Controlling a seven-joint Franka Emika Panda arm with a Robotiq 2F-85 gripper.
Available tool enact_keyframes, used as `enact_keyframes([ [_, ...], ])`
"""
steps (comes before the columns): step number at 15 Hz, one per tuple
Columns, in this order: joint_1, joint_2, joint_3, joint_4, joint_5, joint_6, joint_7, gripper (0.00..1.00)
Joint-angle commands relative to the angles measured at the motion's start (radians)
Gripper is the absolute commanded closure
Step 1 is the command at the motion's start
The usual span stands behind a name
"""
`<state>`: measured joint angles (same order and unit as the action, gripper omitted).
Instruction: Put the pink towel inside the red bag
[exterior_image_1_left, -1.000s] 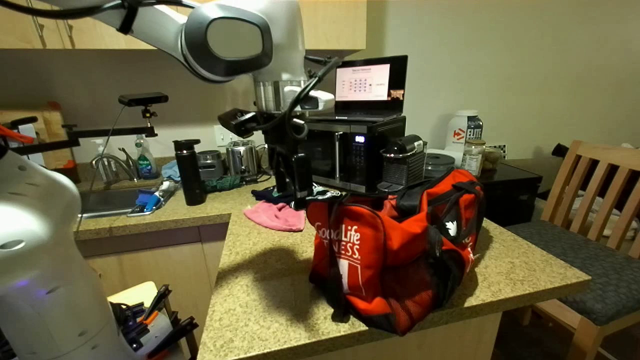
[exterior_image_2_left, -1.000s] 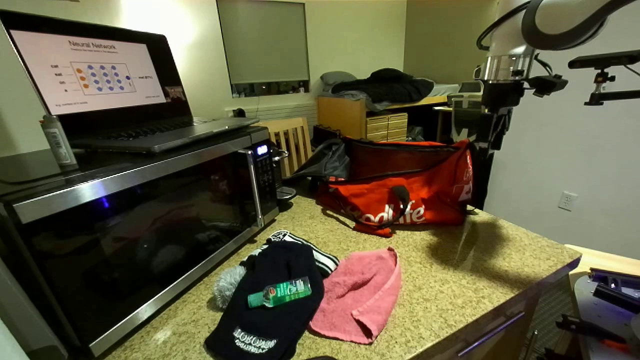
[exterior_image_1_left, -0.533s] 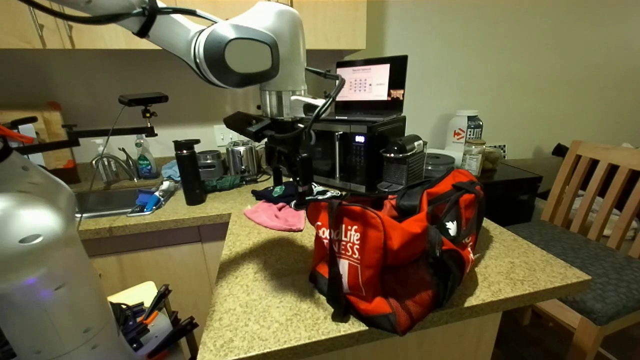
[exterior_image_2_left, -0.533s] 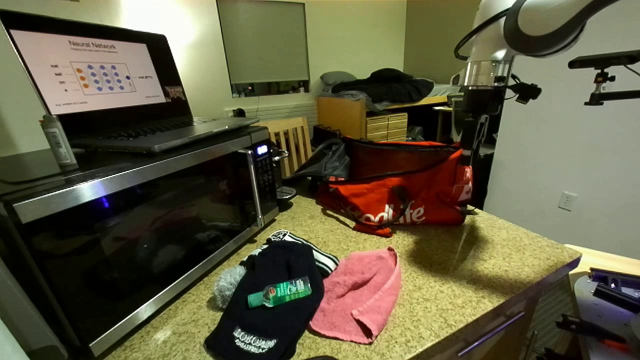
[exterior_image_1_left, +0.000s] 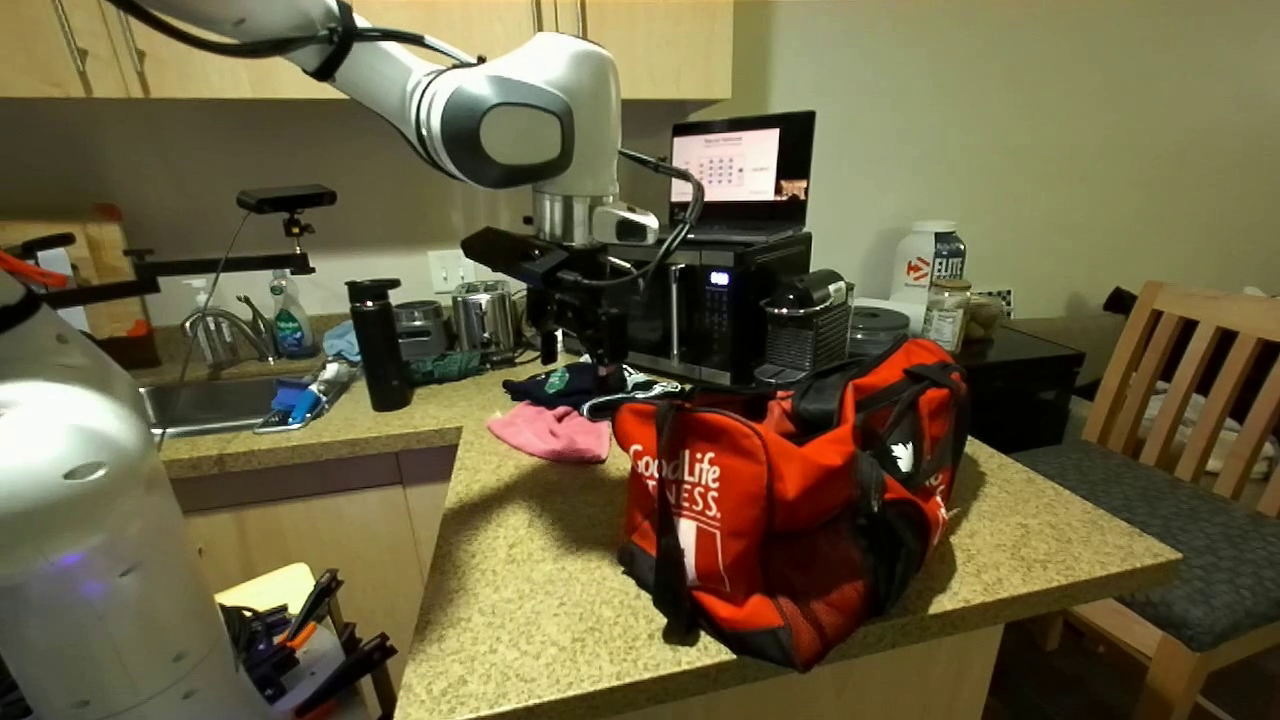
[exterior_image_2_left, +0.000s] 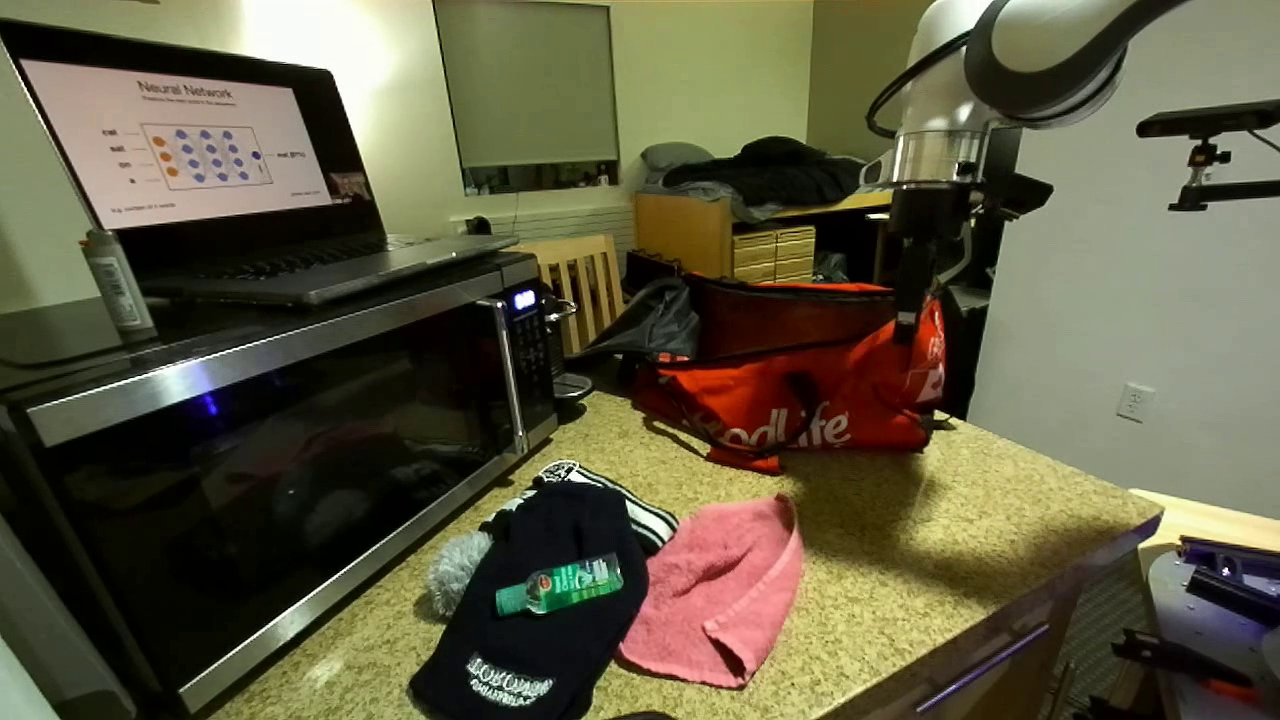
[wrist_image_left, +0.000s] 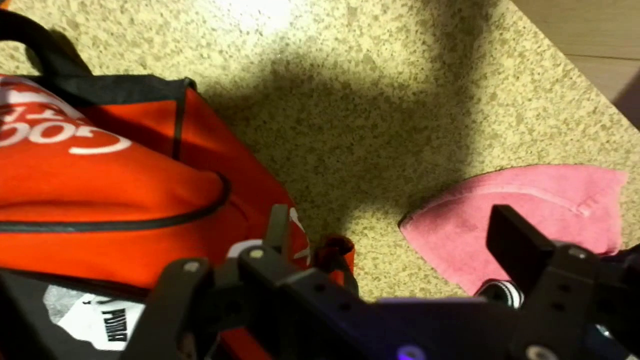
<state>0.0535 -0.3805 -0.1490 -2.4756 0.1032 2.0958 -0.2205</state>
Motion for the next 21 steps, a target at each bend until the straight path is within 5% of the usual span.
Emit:
enact_keyframes([
  [1, 0.020, 0.056, 0.030, 0.037, 0.035, 0.019, -0.084, 0.00],
  [8, 0.045, 0.132, 0.092, 0.106, 0.011, 0.008, -0.121, 0.00],
  [21, 0.037, 0.243, 0.204, 0.180, -0.072, 0.012, 0.177, 0.00],
])
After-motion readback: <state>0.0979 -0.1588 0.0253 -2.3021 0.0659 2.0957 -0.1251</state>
